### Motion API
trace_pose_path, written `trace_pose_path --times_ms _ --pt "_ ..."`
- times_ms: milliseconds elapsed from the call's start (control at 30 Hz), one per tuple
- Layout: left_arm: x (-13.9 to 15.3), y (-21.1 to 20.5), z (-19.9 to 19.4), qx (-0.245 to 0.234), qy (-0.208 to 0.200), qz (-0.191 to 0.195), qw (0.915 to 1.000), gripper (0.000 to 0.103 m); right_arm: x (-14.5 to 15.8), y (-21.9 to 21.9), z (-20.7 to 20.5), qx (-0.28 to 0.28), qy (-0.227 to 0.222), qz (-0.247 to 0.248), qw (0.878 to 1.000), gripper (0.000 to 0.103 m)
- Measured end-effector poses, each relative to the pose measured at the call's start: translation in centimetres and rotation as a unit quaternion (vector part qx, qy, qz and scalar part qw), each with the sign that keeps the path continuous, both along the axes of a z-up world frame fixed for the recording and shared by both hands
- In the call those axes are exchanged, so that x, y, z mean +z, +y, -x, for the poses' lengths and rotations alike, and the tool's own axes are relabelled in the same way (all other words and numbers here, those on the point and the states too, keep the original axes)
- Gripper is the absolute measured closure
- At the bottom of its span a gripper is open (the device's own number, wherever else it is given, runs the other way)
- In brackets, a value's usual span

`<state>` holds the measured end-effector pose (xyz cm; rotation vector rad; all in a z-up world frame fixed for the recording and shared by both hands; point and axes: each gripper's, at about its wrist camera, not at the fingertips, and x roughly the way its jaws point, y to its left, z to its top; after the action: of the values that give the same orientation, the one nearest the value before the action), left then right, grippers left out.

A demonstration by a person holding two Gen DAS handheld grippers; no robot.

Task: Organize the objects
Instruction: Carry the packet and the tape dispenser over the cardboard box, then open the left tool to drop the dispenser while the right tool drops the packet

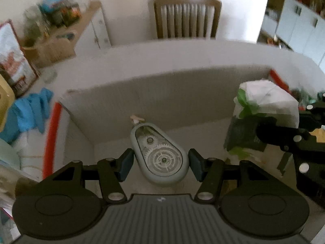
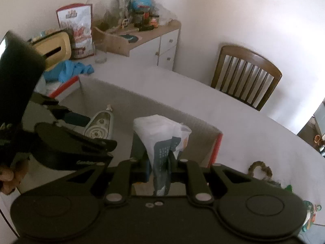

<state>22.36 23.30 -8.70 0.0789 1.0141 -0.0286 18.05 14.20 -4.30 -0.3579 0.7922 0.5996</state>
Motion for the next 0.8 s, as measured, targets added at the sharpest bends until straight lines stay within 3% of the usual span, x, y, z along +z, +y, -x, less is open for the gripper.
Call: trace_pose_path --times_ms 233,433,600,800 --pt "-0.7 -0.2 -0.1 -0.005 0.025 -0.001 0.9997 0.046 -1.0 0.3 0.2 -0.001 0.015 0.009 1.000 0.088" --pt "-0.6 0.0 0.1 0.002 0.028 0.006 0.9996 0.045 -1.1 -0.4 0.0 -0.011 0.036 -0.003 0.999 0.079" --pt "-0.2 0.7 0.3 0.016 0.020 0.022 0.9994 0.040 -0.8 -1.4 0.3 -0.020 0.044 -0.015 0.999 0.067" --pt "0.9 1.0 1.0 0.025 0.003 0.039 0.9989 0.040 0.3 -3.0 0.5 -0.030 0.045 -0.039 0.998 0.064"
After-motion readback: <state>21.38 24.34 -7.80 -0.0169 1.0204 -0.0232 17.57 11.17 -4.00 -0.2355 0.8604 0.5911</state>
